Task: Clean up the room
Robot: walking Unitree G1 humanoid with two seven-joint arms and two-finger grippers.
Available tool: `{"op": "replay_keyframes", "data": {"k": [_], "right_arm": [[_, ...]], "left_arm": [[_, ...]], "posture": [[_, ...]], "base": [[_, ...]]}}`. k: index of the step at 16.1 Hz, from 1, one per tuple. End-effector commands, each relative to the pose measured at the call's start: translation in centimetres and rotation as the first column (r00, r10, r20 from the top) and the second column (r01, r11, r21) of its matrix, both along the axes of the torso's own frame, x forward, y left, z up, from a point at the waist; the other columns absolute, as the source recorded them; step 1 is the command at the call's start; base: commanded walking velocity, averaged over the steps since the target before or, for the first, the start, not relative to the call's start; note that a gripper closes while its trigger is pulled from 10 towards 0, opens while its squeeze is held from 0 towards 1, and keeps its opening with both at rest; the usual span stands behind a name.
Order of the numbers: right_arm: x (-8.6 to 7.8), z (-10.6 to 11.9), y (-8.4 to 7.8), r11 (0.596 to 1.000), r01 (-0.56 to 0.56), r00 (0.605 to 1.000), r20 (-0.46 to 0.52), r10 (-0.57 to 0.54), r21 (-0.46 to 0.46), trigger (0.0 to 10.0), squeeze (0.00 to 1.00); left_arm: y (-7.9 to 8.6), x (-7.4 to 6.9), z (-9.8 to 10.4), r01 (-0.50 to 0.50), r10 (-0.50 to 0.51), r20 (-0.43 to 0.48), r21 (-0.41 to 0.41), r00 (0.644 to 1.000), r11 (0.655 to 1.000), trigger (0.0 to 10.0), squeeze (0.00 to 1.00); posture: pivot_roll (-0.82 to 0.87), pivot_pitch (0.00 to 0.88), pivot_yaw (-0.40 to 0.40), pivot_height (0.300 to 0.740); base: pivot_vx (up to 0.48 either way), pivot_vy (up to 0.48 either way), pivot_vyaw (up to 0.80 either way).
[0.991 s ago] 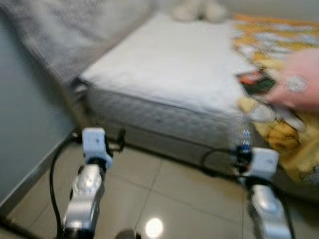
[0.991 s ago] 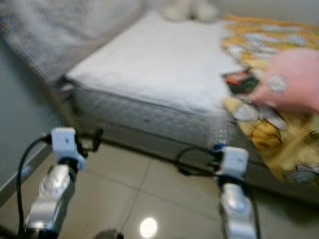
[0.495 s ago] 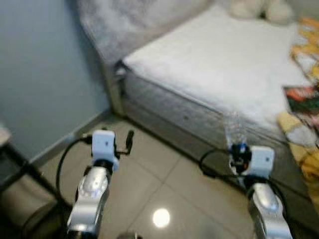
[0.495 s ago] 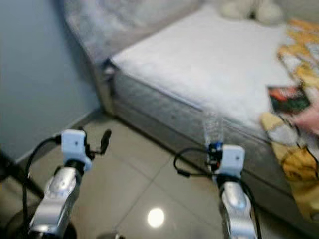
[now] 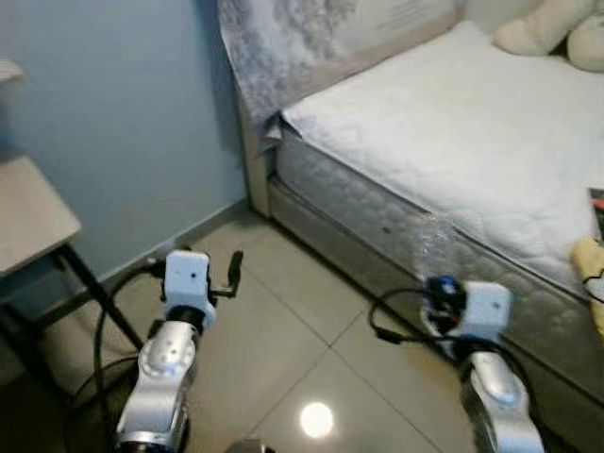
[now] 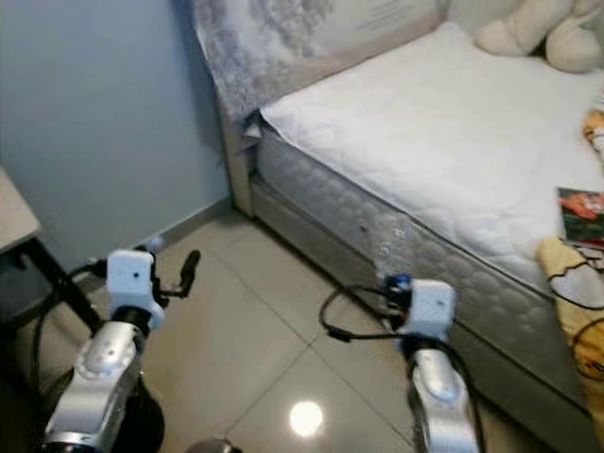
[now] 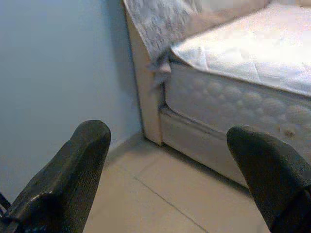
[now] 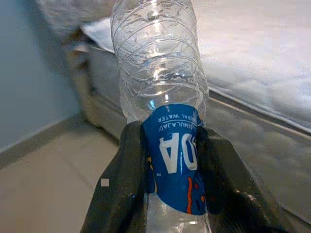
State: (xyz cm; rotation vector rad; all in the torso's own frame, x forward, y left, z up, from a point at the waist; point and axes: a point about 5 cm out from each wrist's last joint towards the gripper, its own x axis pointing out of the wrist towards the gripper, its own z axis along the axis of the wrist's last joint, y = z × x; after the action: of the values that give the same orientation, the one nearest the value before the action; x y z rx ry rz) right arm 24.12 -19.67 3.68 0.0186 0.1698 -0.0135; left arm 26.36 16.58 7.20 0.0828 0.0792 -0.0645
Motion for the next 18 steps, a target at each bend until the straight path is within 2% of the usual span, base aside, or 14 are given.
{"op": "replay_keyframes", "data": {"k": [1, 6, 8, 9, 10, 12, 14, 15, 18], "right_arm": [[0.2, 0.4, -0.6, 1.000, 0.008, 1.000, 0.008, -0.008, -0.008, 10.0, 0.00], [0.7, 0.4, -0.5, 0.999, -0.033, 0.999, -0.001, 0.032, -0.032, 10.0, 0.00], [0.7, 0.4, -0.5, 0.999, -0.037, 0.999, -0.005, 0.037, -0.033, 10.0, 0.00], [0.7, 0.3, -0.9, 0.999, -0.028, 1.000, -0.007, 0.028, -0.026, 10.0, 0.00], [0.6, 0.3, -1.0, 1.000, -0.021, 1.000, -0.004, 0.021, -0.023, 10.0, 0.00], [0.3, 0.3, -1.1, 1.000, -0.009, 1.000, 0.005, 0.009, -0.003, 10.0, 0.00], [-0.1, 0.0, -1.0, 1.000, -0.008, 1.000, -0.006, 0.008, 0.002, 10.0, 0.00], [-0.1, 0.0, -0.8, 1.000, -0.012, 1.000, -0.010, 0.012, 0.007, 10.0, 0.00], [-0.2, -0.2, -1.0, 1.000, -0.013, 1.000, -0.017, 0.013, 0.003, 10.0, 0.00]], "left_arm": [[-0.5, 0.0, 0.3, 0.018, -0.018, 0.014, 0.011, 1.000, 1.000, 10.0, 0.00], [-0.3, 0.2, 0.0, -0.014, 0.014, -0.005, 0.010, 1.000, 1.000, 10.0, 0.00], [0.0, 0.1, -0.6, -0.072, 0.072, -0.030, 0.030, 0.997, 0.997, 10.0, 0.00], [-0.4, -0.4, -0.8, -0.027, 0.027, -0.035, 0.001, 0.999, 1.000, 10.0, 0.00], [-0.2, -0.5, -0.8, -0.027, 0.027, -0.033, 0.001, 0.999, 1.000, 10.0, 0.00], [0.6, -1.5, -0.5, 0.010, -0.009, 0.012, -0.077, 1.000, 0.997, 10.0, 0.00], [0.7, -2.2, -0.8, -0.003, 0.004, 0.008, -0.091, 1.000, 0.996, 10.0, 0.00], [0.3, -2.2, -0.5, -0.009, 0.010, 0.011, -0.107, 1.000, 0.994, 10.0, 0.00], [0.1, -1.3, -0.5, 0.006, -0.005, 0.009, -0.073, 1.000, 0.997, 10.0, 0.00]], "posture": [[-0.07, 0.000, 0.001, 0.724], [-0.07, 0.000, -0.003, 0.724], [-0.07, 0.000, -0.006, 0.724], [-0.06, 0.000, -0.008, 0.724], [-0.06, 0.000, -0.007, 0.724], [-0.06, 0.000, -0.004, 0.724], [-0.06, 0.000, -0.007, 0.724], [-0.06, 0.000, -0.012, 0.724], [-0.08, 0.000, -0.018, 0.724]], "base": [[0.274, -0.394, 0.57], [0.274, -0.391, 0.53], [0.000, 0.000, 0.51], [0.000, 0.000, 0.49], [0.000, 0.000, 0.50], [0.000, 0.000, 0.50], [0.000, 0.000, 0.50], [0.000, 0.000, 0.50], [0.000, 0.000, 0.50]]}}
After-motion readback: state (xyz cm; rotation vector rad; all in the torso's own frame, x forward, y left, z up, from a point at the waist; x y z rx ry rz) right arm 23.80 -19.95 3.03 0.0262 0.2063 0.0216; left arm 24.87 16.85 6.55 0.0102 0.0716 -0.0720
